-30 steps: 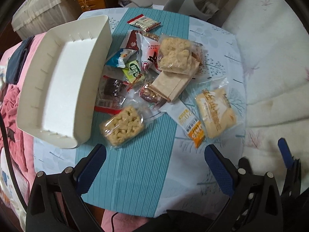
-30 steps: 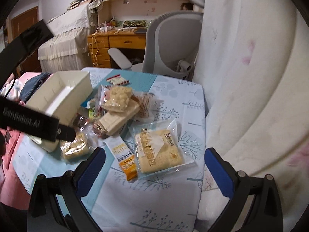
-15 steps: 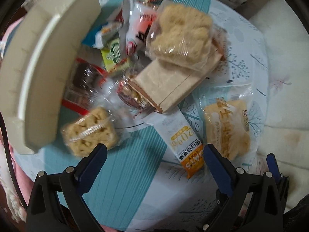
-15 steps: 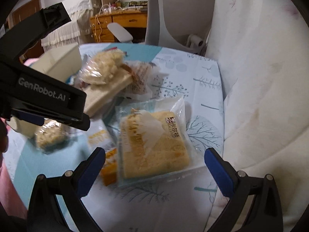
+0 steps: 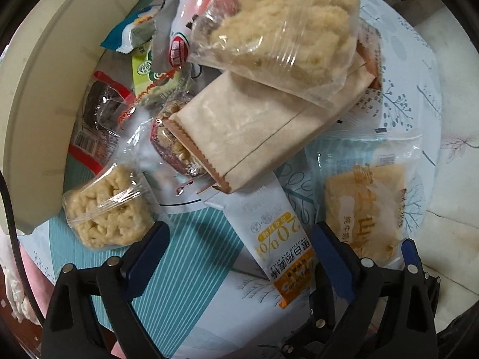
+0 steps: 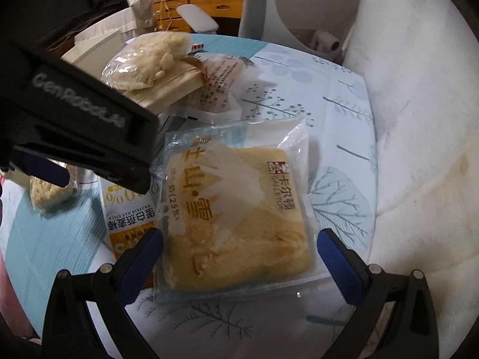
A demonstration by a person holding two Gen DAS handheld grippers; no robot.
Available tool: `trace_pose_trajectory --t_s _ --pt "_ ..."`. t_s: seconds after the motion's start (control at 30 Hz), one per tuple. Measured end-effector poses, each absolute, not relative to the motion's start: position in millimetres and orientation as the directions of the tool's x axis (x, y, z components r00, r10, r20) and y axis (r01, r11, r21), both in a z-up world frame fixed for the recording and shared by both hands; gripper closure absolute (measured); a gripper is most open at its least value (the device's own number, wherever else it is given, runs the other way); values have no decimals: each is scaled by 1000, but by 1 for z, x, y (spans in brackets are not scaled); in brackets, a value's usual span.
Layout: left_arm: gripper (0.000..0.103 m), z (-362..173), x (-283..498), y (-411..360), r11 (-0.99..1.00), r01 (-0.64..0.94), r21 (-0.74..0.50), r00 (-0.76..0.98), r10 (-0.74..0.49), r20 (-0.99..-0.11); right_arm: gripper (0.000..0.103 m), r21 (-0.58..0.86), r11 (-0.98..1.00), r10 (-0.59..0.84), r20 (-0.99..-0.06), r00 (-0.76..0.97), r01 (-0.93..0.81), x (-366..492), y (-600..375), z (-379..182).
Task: Organize snacks
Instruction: 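Reach left tool to white protein bar packet while right tool reaches mountain-print bread bag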
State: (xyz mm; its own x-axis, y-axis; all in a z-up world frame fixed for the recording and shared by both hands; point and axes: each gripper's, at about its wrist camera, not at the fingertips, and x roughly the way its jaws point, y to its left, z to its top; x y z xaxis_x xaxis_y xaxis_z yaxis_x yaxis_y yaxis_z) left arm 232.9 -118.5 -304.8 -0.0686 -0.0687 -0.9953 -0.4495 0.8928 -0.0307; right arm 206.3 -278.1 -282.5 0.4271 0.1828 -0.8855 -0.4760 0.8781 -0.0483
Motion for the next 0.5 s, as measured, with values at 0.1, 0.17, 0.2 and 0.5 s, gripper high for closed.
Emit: trace_pose_trajectory --t_s 0.1,0.17,0.2,0.5 --pt "12 -313 237 -120 890 -456 -19 -79 -61 -995 0 -42 880 187 -885 426 -474 207 -278 -285" --pt "13 -320 241 -121 888 -460 -13 -91 -62 -994 0 -37 883 187 -886 424 -467 207 -278 -286" --pt "14 -328 245 -129 886 -463 -8 -100 -61 -993 0 -37 885 186 -886 424 -465 207 -278 -287" --pt "19 -360 252 -142 861 -509 -12 -164 -111 -980 0 -9 902 177 -904 389 -432 213 -277 -293"
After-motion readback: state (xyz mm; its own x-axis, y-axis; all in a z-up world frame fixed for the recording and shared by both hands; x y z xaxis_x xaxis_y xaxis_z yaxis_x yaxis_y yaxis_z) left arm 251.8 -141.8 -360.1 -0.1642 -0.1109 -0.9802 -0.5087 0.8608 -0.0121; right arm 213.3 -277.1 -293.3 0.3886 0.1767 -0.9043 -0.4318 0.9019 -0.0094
